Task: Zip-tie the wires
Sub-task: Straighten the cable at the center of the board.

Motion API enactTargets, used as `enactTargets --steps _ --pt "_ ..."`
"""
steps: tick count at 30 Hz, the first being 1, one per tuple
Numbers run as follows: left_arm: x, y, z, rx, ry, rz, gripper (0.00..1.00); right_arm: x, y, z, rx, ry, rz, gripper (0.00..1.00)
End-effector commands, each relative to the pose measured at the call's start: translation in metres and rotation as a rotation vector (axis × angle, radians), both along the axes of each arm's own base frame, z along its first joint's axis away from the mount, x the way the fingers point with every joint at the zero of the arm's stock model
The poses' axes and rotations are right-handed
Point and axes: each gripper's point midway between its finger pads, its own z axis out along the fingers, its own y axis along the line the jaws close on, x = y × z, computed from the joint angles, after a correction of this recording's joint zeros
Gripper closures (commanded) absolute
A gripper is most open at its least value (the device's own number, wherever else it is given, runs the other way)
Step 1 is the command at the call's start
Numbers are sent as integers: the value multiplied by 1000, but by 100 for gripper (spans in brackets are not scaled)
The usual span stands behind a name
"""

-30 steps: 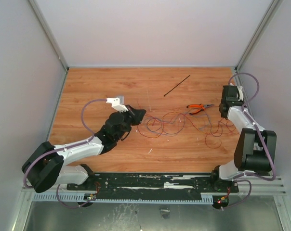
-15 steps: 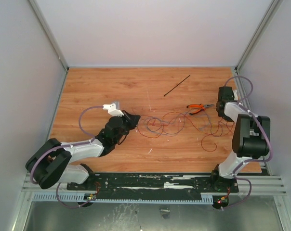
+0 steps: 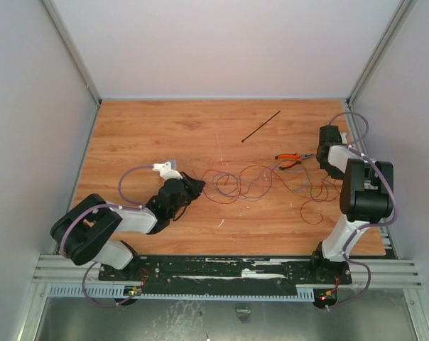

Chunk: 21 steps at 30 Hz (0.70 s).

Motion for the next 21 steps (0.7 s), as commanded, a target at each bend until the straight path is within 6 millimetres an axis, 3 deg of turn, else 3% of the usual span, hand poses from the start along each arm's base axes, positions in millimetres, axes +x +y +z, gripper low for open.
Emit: enactTargets --steps 1,6,9,11,18,21 --pt "0 -4 -4 -52 8 -6 87 17 -2 13 -7 -29 6 73" --pt "-3 -6 -13 -58 35 -15 73 22 -5 18 -15 -13 22 57" --pt "-3 -5 -13 -58 38 -12 60 20 -3 17 5 5 31 50" --pt "-3 -5 -11 -58 36 -11 52 17 -1 16 14 16 35 37" --pt "-4 3 -5 -44 23 17 43 2 8 15 52 50 43 16" --pt "-3 10 3 -29 4 39 38 -2 12 26 58 56 48 13"
